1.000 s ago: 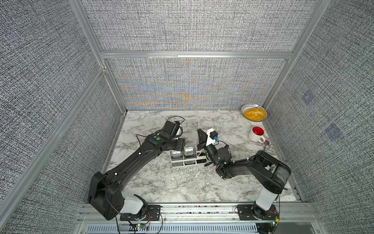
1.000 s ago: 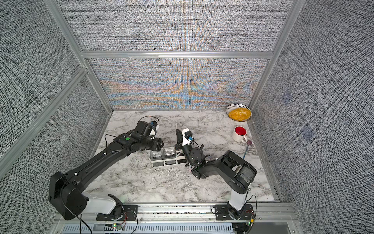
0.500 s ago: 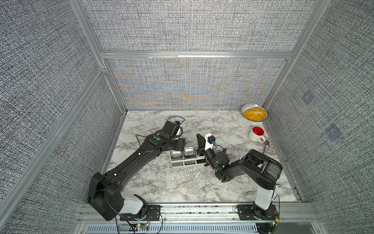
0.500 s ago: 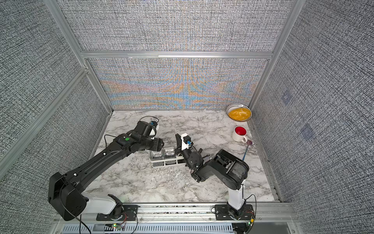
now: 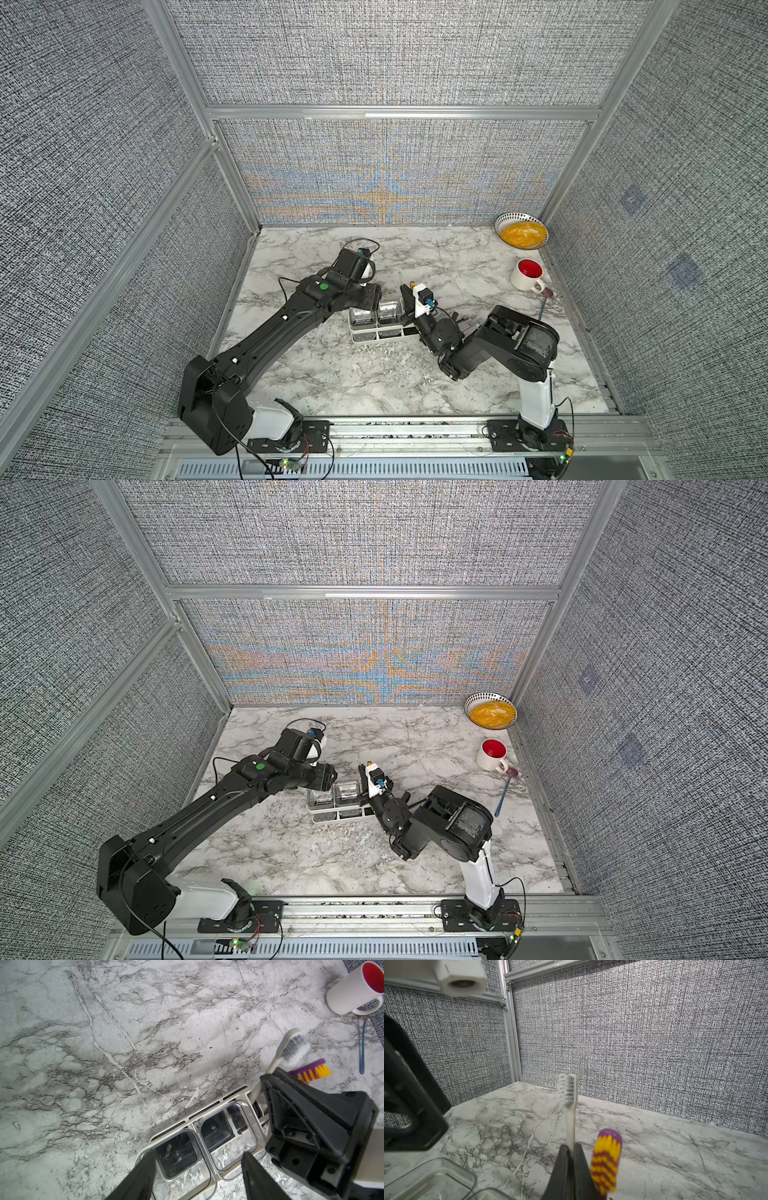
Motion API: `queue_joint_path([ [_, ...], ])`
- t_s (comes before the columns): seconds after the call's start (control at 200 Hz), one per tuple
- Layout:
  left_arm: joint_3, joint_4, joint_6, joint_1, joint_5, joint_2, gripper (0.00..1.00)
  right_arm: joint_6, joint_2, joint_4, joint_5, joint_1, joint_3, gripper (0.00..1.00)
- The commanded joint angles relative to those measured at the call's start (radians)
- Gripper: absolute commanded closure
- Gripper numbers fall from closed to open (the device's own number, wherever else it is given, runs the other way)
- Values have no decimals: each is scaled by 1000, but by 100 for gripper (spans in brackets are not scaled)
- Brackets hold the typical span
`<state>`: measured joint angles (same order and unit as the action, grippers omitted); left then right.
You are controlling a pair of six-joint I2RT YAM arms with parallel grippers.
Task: Place the toothbrush into the toothbrush holder
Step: Place the toothbrush in the toothbrush holder.
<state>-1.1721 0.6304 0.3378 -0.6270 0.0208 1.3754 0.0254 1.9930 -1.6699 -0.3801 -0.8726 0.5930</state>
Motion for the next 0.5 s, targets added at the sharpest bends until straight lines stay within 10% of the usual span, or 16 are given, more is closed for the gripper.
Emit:
queue_joint_path([
  [0.0,2,1,-9,-2,-12,-1,32,-24,19,-194,-14,-2,-5,98],
  [0.495,-5,-5,-18,-15,-21,10,32,-137,-19,-194,-18,-2,-6,99],
])
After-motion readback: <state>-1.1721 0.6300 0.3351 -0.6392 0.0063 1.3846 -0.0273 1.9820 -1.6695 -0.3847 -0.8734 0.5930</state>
